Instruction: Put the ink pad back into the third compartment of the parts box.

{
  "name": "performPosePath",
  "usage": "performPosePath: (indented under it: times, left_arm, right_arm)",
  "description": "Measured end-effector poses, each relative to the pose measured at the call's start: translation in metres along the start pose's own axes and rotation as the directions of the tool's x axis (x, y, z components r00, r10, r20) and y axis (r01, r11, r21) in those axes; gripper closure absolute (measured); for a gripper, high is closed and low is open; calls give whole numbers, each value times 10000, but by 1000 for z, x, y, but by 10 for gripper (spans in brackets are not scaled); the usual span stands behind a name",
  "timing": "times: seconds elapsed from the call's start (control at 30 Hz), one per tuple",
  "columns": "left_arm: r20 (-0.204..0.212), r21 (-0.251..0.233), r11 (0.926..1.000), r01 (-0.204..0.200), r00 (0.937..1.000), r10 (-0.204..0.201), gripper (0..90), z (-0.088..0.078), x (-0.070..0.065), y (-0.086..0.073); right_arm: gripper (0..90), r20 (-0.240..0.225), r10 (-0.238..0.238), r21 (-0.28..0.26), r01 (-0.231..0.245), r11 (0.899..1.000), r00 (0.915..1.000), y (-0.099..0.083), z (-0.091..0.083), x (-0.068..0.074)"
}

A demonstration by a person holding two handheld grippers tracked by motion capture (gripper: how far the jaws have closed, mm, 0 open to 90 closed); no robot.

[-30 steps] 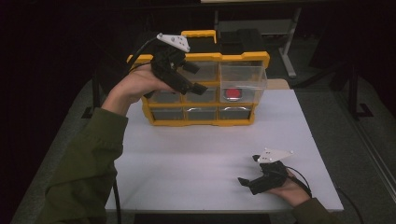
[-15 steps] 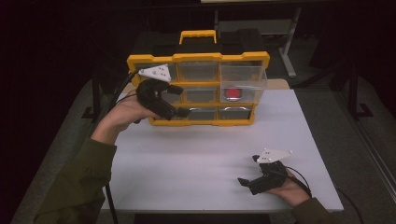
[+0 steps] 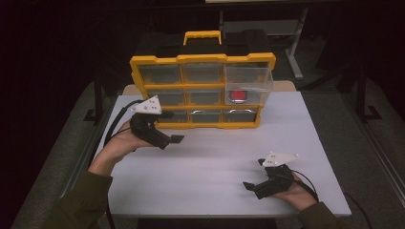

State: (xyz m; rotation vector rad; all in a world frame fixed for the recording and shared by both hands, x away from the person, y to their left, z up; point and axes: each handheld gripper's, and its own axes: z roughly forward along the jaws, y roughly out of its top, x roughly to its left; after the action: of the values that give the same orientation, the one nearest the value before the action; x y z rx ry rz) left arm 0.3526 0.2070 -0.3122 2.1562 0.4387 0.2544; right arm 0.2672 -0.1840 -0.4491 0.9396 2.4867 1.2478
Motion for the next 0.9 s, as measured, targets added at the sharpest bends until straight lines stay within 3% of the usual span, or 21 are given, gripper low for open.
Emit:
performPosePath:
  times: [0.33,0.9]
  left_arm:
    - [-349,-60,9993,368,9987,-370,0,5,-13,-49]
    - [-620,-414,9923,1164,9910,-1188,0,6,-34,-112]
  right_arm:
    - [0,14,-20,13,20,10000,10000,0,1,0]
    - [0,44,-61,9,61,10000,10000,0,0,1]
